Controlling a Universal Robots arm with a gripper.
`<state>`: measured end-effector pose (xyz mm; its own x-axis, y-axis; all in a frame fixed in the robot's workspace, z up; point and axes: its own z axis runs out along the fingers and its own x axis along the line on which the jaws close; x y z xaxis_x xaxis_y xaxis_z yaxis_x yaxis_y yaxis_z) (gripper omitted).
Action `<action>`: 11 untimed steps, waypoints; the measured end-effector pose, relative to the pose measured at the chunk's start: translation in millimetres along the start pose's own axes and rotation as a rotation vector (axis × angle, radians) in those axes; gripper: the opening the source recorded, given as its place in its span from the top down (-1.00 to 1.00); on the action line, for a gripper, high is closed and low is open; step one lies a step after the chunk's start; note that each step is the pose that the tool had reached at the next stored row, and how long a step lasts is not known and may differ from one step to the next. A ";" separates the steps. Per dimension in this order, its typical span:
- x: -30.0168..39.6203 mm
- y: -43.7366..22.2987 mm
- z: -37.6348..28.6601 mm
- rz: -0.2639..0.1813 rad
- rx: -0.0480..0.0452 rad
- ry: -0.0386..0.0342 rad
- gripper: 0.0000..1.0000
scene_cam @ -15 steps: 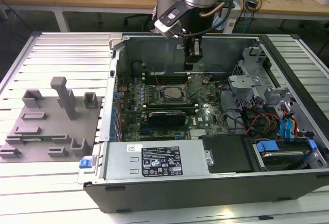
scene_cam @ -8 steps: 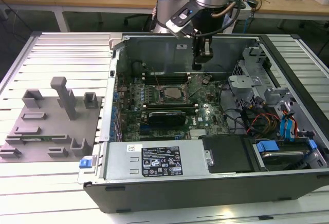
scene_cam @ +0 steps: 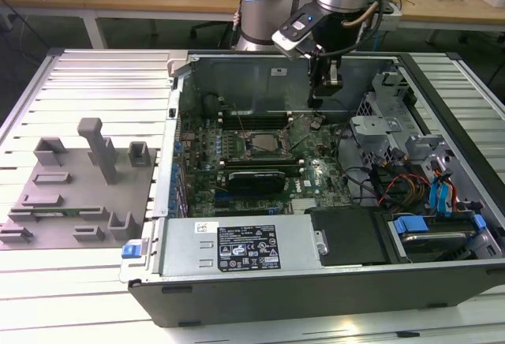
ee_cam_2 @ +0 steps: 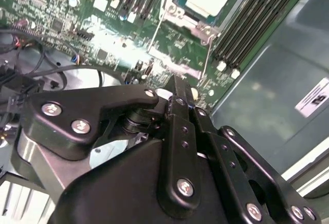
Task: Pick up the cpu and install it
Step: 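Close the cpu cover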
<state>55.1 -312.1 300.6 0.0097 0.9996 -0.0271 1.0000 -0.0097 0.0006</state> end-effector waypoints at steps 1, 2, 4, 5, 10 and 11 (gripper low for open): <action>0.0 0.8 0.0 0.000 0.0000 0.0000 0.79; 0.0 0.8 0.0 0.000 0.0001 0.0000 0.79; -0.1 1.0 0.3 0.000 0.0001 -0.0002 0.79; -0.1 1.7 0.9 0.000 0.0001 -0.0003 0.79; 0.2 6.9 6.6 0.000 0.0002 -0.0024 0.79; 0.3 8.1 8.4 0.000 0.0002 -0.0033 0.79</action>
<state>63.3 -312.1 292.2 0.0098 0.9995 -0.0304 1.0000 -0.0098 0.0004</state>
